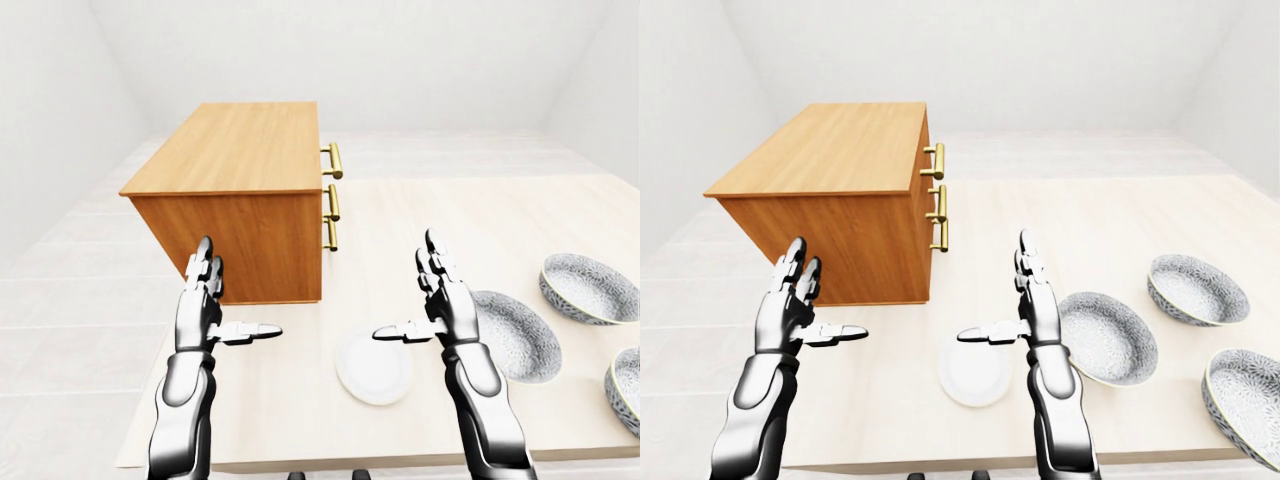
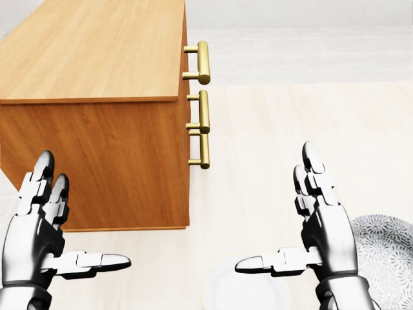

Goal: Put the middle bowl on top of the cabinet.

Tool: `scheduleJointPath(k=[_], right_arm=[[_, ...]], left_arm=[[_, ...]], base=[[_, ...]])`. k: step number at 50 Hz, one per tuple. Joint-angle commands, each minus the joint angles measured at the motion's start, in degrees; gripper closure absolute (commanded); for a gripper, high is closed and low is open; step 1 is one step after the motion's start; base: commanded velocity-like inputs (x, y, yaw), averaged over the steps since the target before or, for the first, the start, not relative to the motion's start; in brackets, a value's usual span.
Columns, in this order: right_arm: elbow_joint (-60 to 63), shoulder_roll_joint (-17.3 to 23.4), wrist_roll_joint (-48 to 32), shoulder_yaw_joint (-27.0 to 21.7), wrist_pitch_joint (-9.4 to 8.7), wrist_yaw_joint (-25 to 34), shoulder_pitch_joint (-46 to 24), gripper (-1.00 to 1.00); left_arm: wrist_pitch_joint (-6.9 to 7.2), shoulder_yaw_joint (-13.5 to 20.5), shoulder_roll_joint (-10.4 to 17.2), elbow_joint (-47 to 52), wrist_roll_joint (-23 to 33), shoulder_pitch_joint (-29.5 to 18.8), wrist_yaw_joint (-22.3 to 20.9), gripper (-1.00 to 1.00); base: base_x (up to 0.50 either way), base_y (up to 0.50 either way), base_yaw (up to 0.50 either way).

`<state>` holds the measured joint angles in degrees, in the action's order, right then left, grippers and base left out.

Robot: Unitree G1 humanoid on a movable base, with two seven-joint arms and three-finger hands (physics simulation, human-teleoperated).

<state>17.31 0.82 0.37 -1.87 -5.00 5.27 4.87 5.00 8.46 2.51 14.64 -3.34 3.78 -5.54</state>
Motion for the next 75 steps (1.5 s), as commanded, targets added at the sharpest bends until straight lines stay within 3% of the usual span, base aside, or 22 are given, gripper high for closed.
scheduleJointPath(k=[1,26,37,46,52,57,60,75], right_arm=[[-0.43,-0.04,0.14,0.01,0.00,-0.03,0.21,-1.00],[1.27,0.16,0.11,-0.60,0.00,0.17,0.70,-1.00],[2.17,0.75,-2.17,-0.71,0.00,-0.38,1.11,-1.00],[5.71,1.63,-10.23,-1.19,0.00,-2.14,2.48,-1.00],[7.19,1.96,-16.88,-0.20,1.13,-3.64,4.35,-1.00],[10.00,1.67,-20.18,-0.50,0.00,-2.91,5.15,-1.00],[11.76,1.71,-22.59,-1.11,0.00,-2.56,5.06,-1.00],[18.83,2.96,-38.57,-2.63,0.00,0.66,5.82,-1.00]], left_arm=[[0.00,0.09,-0.06,1.02,-0.07,0.39,-0.29,-1.00],[0.00,0.10,-0.41,2.87,1.64,0.99,1.27,-1.00],[0.00,0.43,0.00,1.93,1.05,1.02,-0.28,-1.00],[0.00,1.20,0.22,0.30,0.49,0.79,-0.97,-1.00],[0.00,2.04,0.58,0.37,-0.33,0.88,-1.67,-1.00],[-0.54,1.94,0.55,-0.11,-0.11,1.09,-2.10,-1.00],[0.00,2.55,0.79,-0.08,-0.86,0.65,-2.48,-1.00],[-0.44,2.47,0.49,-0.02,-0.60,1.07,-2.86,-1.00]], base=[[0.21,0.00,0.00],[0.01,0.00,0.00],[0.00,0.00,0.00],[0.00,0.00,0.00],[0.00,0.00,0.00],[0.00,0.00,0.00],[0.00,0.00,0.00],[0.00,0.00,0.00]])
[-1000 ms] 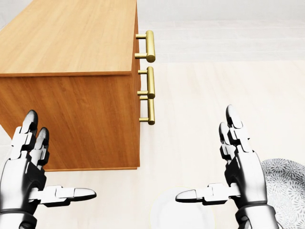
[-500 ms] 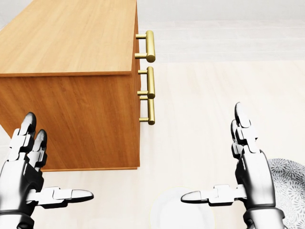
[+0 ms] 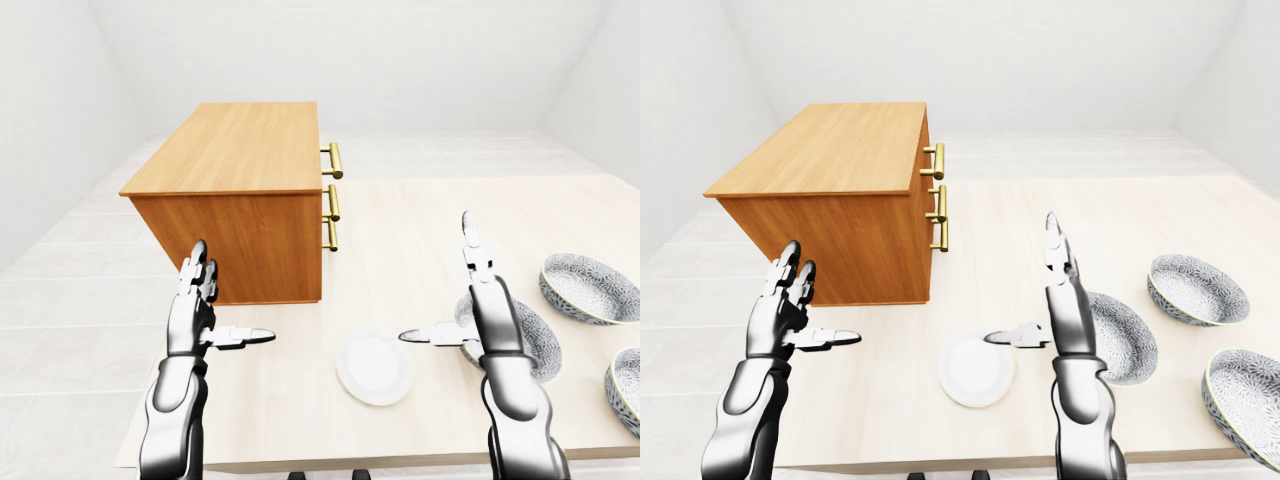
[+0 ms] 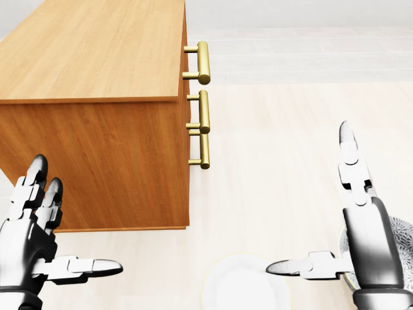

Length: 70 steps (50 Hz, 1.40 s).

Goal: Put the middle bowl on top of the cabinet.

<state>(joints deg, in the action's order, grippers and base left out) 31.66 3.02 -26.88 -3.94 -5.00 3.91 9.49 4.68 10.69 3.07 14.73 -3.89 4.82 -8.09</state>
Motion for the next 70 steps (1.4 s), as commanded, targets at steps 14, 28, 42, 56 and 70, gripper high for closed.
scheduleJointPath(k=[14,28,42,56,70], right_arm=[[3.05,0.57,-25.45,-1.36,2.09,5.16,5.27,-1.00],[0.33,0.79,-38.66,-5.02,6.01,5.12,5.73,-1.00],[-0.37,0.31,-41.43,-7.71,7.21,5.28,4.59,-1.00],[-2.79,0.65,-43.12,-9.89,8.34,2.95,4.22,-1.00],[-6.54,1.27,-45.53,-11.27,9.33,1.07,5.15,-1.00]], left_arm=[[-0.36,-0.80,-0.31,-0.52,0.82,-0.20,0.24,-1.00],[0.32,-0.49,-0.26,1.95,0.84,0.55,0.14,-1.00],[0.32,2.58,-0.20,6.46,-0.99,2.00,-1.00,-1.00],[0.32,4.05,-0.44,5.69,-0.82,2.34,-1.44,-1.00],[0.32,2.83,-0.74,5.71,0.00,2.07,-1.14,-1.00]], base=[[0.00,0.00,0.00],[0.00,0.00,0.00],[0.00,0.00,0.00],[0.00,0.00,0.00],[0.00,0.00,0.00]])
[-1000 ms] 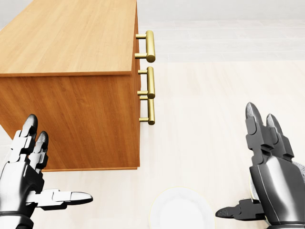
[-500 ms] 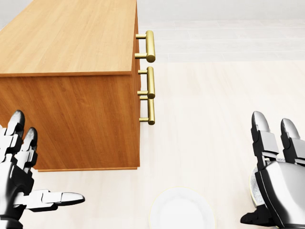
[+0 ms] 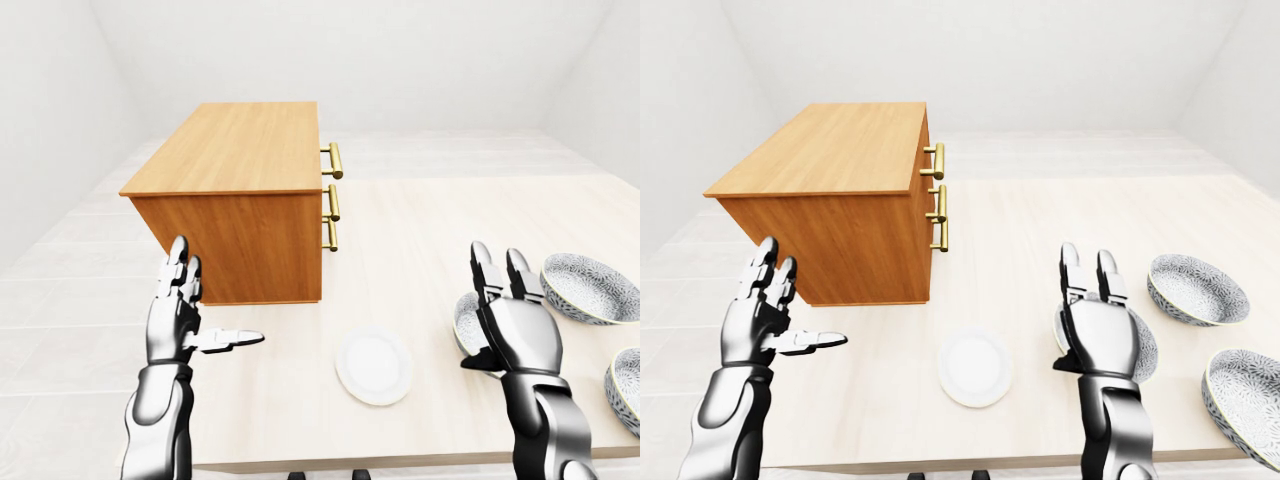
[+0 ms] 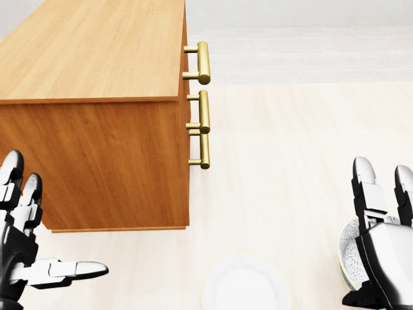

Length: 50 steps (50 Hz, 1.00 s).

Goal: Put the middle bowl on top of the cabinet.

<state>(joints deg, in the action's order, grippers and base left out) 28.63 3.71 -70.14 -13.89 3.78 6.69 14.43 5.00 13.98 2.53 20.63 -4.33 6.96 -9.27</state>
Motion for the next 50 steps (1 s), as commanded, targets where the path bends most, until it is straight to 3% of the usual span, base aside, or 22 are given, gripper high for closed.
scheduleJointPath(k=[1,32,50], right_arm=[[-3.67,0.64,-2.40,-1.40,0.67,-1.94,0.36,-1.00],[-7.04,0.56,-6.40,-2.70,1.22,-4.30,2.51,-1.00],[-15.92,1.20,-6.30,-1.59,0.97,-9.42,2.44,-1.00]], left_arm=[[0.00,-0.54,-0.20,0.07,0.53,0.02,0.10,-1.00],[0.00,-0.42,-0.41,2.30,0.38,0.81,-0.35,-1.00],[0.00,-0.55,-0.79,2.92,0.53,1.32,-0.71,-1.00]], base=[[0.00,0.00,0.00],[0.00,0.00,0.00],[0.00,0.00,0.00]])
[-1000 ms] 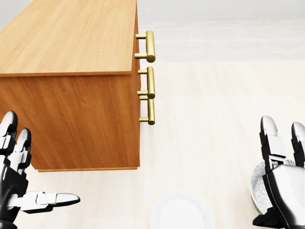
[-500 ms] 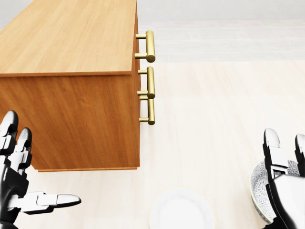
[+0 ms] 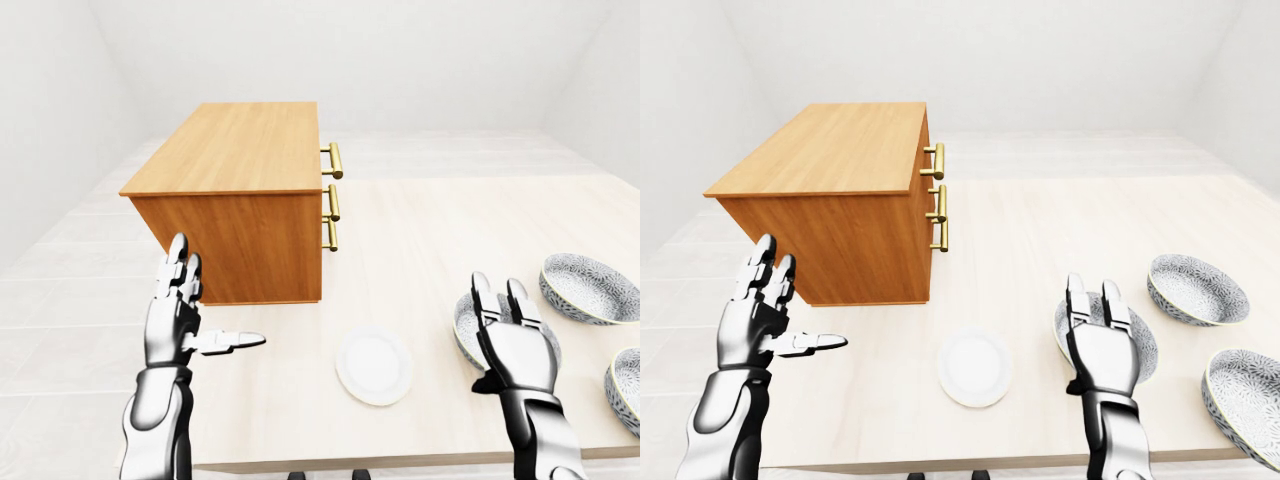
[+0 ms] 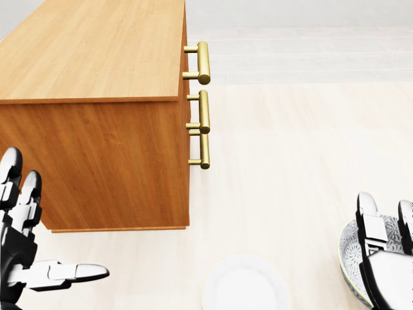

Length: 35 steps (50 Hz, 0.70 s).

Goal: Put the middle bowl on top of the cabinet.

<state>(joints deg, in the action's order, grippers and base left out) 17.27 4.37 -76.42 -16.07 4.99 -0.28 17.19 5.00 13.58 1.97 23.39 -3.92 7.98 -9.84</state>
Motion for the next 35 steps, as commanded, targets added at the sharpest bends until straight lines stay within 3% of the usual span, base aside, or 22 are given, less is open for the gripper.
scheduleJointPath(k=[1,19,27,35], right_arm=[[-4.63,0.63,0.08,0.67,-0.39,-2.40,-0.36,-1.00],[-5.75,1.63,0.66,1.67,-1.41,-2.73,-0.17,-1.00],[-9.07,2.00,2.00,1.95,-0.78,-5.56,-0.48,-1.00],[-7.08,1.53,2.41,2.20,-0.79,-4.45,1.05,-1.00]], left_arm=[[0.00,-0.15,-0.24,0.14,0.08,0.36,-0.19,-1.00],[0.00,-0.67,-0.46,-0.31,0.13,0.56,0.08,-1.00],[0.00,-0.90,-0.34,-1.47,0.48,0.11,0.19,-1.00],[0.00,-1.02,-0.25,-0.80,0.61,0.24,0.30,-1.00]], base=[[0.00,0.00,0.00],[0.00,0.00,0.00],[0.00,0.00,0.00],[0.00,0.00,0.00]])
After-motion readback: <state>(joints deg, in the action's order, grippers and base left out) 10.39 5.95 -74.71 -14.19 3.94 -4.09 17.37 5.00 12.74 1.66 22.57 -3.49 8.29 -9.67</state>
